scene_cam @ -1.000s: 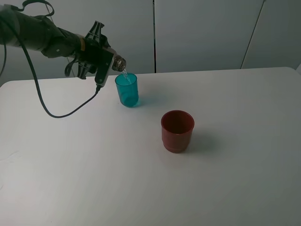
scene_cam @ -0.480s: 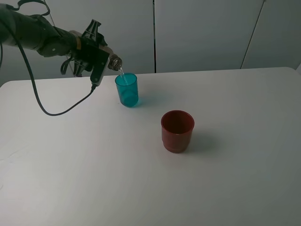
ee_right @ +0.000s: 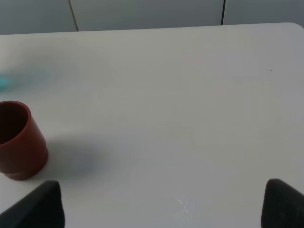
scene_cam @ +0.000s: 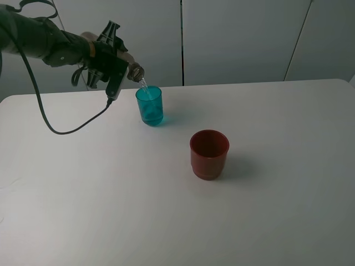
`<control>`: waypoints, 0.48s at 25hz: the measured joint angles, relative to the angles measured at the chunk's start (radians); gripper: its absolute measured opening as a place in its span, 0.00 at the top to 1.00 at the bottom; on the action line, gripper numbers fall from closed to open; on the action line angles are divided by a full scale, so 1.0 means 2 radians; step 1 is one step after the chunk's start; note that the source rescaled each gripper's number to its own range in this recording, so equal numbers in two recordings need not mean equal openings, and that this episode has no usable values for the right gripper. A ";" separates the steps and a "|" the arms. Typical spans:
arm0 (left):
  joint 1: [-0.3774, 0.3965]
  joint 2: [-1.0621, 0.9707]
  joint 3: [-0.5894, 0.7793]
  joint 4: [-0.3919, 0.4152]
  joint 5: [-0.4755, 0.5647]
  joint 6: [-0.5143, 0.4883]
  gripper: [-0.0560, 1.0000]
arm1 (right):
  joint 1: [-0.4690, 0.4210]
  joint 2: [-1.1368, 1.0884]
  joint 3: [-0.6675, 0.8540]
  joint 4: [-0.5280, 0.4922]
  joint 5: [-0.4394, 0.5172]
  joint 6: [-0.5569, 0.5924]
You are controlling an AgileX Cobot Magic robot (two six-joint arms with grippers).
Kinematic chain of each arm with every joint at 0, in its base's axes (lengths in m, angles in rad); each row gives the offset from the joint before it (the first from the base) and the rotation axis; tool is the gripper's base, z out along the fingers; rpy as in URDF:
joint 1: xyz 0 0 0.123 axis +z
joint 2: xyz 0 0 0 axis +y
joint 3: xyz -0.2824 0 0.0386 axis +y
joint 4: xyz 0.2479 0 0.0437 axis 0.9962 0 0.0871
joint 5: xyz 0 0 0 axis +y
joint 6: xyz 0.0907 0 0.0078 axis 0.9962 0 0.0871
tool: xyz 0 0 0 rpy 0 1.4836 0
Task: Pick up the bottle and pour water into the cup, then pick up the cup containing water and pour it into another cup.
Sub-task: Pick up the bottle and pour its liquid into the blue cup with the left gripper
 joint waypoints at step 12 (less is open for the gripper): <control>0.003 0.000 0.000 0.000 -0.014 0.034 0.94 | 0.000 0.000 0.000 0.000 0.000 0.000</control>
